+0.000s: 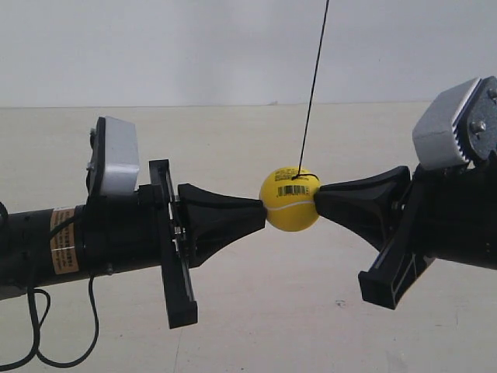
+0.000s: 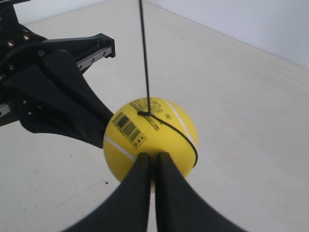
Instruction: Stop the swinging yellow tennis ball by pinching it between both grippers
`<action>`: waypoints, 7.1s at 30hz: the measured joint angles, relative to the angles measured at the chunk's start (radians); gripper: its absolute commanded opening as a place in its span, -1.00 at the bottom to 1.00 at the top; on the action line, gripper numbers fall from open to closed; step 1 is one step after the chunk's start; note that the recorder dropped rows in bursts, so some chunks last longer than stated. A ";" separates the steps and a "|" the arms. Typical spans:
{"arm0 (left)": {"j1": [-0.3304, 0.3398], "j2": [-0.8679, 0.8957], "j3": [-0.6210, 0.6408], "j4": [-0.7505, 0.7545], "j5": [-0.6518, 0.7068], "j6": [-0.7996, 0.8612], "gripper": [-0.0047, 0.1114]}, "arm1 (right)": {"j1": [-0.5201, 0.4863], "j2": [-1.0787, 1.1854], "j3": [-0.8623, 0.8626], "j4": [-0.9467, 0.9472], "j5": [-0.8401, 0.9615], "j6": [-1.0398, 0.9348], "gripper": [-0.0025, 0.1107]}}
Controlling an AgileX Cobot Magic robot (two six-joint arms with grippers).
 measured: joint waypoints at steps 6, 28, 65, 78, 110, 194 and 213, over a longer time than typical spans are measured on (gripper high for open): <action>-0.001 0.000 0.000 0.006 0.028 0.000 -0.84 | 0.000 0.000 0.000 -0.004 -0.005 0.000 -0.96; -0.001 -0.004 -0.002 0.053 0.190 0.002 -0.84 | 0.004 0.000 0.000 -0.009 0.013 -0.002 -0.96; -0.001 -0.044 -0.002 -0.059 0.138 0.004 -0.84 | 0.004 0.000 0.000 -0.041 0.003 0.046 -0.96; 0.001 -0.053 -0.002 -0.102 -0.027 -0.001 -0.84 | 0.004 0.000 0.000 -0.064 -0.025 0.031 -0.96; 0.000 -0.053 0.060 0.030 0.025 -0.012 -0.84 | 0.004 0.000 0.002 -0.079 -0.033 0.038 -0.96; -0.045 -0.055 0.054 -0.024 0.013 -0.002 -0.84 | 0.004 -0.063 0.032 -0.149 0.009 0.136 -0.96; -0.045 -0.055 0.054 -0.031 0.032 0.002 -0.84 | 0.004 -0.063 0.032 -0.149 0.032 0.133 -0.96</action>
